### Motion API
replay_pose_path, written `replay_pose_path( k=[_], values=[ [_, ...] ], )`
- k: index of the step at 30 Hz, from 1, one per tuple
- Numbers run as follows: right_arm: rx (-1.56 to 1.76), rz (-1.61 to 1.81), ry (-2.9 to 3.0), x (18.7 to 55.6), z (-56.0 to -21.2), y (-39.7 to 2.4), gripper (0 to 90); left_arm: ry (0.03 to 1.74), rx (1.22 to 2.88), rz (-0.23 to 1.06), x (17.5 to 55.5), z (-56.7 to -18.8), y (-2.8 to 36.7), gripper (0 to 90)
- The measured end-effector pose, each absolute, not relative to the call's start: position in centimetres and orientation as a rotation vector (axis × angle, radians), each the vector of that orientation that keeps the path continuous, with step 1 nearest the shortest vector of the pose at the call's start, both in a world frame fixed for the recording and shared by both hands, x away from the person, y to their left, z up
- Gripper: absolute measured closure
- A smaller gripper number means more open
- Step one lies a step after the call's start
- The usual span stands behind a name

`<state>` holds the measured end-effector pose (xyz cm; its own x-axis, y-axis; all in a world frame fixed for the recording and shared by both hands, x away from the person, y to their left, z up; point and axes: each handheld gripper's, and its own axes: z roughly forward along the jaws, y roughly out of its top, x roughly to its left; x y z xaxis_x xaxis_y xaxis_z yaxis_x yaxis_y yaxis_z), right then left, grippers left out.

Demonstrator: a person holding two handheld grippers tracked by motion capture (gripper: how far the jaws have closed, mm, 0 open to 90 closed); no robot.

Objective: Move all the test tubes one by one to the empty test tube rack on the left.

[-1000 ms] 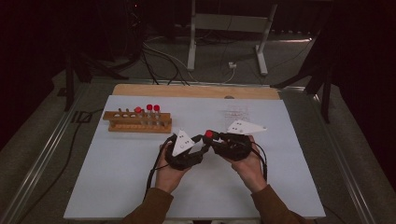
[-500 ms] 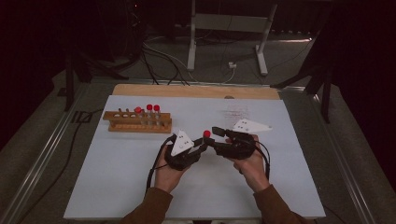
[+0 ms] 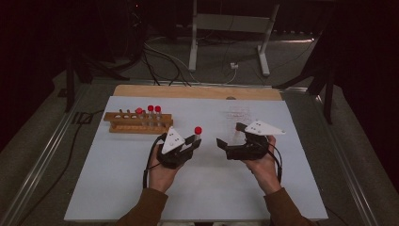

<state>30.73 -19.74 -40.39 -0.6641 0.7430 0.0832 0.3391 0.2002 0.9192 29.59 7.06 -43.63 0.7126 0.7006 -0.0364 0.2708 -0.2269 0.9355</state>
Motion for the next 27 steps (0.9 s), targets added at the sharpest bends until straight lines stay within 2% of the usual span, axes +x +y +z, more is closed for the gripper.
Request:
replay_pose_path(
  k=[8,27],
  values=[
    [1.039,1.410,2.051,30.6,-41.0,-21.6,0.0,0.815,1.771,0.492,29.8,-43.3,8.9,75.9],
    [1.129,1.440,1.972,30.8,-41.5,-24.8,0.0,0.905,1.725,0.536,30.4,-42.4,13.0,75.8]
  ],
)
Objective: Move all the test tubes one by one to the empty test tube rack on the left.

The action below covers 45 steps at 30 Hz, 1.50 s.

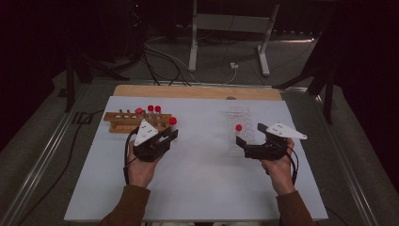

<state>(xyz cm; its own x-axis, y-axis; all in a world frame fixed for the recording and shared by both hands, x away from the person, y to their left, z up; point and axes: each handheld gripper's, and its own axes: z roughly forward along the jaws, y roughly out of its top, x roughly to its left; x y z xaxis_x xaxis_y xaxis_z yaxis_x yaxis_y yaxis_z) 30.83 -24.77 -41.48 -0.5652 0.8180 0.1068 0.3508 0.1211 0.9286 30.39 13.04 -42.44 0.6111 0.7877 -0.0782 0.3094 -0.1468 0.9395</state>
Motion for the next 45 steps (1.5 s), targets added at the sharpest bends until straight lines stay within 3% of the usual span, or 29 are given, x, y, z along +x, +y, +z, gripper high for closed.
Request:
replay_pose_path(
  k=[23,45],
  values=[
    [1.144,1.515,1.962,30.6,-41.6,-25.2,0.0,1.035,1.659,0.750,33.4,-41.2,19.6,75.7],
    [1.143,1.530,1.965,30.6,-41.8,-25.2,0.0,1.227,1.578,0.868,36.6,-42.4,22.7,75.6]
  ],
)
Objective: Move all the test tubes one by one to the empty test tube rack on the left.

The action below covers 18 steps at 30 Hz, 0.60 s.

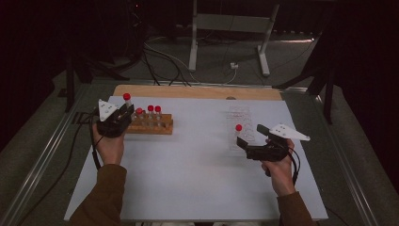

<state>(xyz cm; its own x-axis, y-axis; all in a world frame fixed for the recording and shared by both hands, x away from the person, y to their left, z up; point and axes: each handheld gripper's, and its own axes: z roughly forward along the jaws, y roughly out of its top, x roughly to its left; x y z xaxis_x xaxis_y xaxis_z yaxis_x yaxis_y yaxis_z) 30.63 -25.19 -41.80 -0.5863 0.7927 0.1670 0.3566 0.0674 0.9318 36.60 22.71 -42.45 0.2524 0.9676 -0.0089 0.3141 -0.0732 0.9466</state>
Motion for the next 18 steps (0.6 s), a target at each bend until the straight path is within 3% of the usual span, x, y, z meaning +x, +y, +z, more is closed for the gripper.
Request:
replay_pose_path(
  k=[18],
  values=[
    [1.140,1.545,1.970,30.7,-42.0,-25.3,0.0,1.318,1.560,0.878,38.7,-44.1,22.8,75.6]
  ],
)
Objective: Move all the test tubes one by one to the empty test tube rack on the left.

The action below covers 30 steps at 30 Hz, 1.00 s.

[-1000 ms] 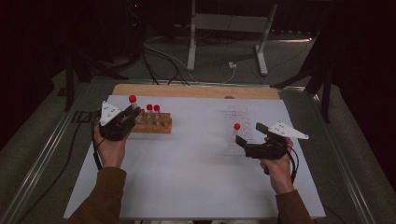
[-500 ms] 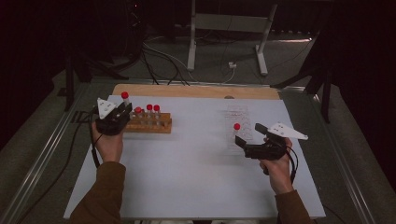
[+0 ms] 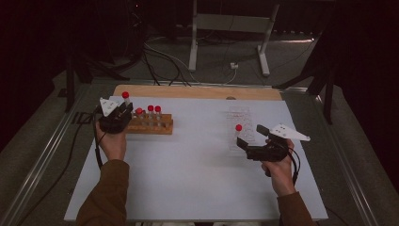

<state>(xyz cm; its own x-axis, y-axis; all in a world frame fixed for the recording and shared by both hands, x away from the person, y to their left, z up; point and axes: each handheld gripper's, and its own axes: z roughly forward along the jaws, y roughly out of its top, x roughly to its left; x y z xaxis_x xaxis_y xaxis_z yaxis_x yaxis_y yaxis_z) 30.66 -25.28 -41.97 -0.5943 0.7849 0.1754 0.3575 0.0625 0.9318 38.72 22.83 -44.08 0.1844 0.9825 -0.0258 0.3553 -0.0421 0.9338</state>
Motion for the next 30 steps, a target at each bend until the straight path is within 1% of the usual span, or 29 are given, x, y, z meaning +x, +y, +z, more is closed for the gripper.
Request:
replay_pose_path(
  k=[18,30],
  values=[
    [1.141,1.552,1.972,30.6,-42.0,-25.4,0.0,1.392,1.629,0.833,39.0,-46.5,22.3,75.1],
    [1.142,1.554,1.970,30.6,-42.0,-25.4,0.0,1.418,1.659,0.811,39.2,-47.0,22.3,74.1]
  ],
)
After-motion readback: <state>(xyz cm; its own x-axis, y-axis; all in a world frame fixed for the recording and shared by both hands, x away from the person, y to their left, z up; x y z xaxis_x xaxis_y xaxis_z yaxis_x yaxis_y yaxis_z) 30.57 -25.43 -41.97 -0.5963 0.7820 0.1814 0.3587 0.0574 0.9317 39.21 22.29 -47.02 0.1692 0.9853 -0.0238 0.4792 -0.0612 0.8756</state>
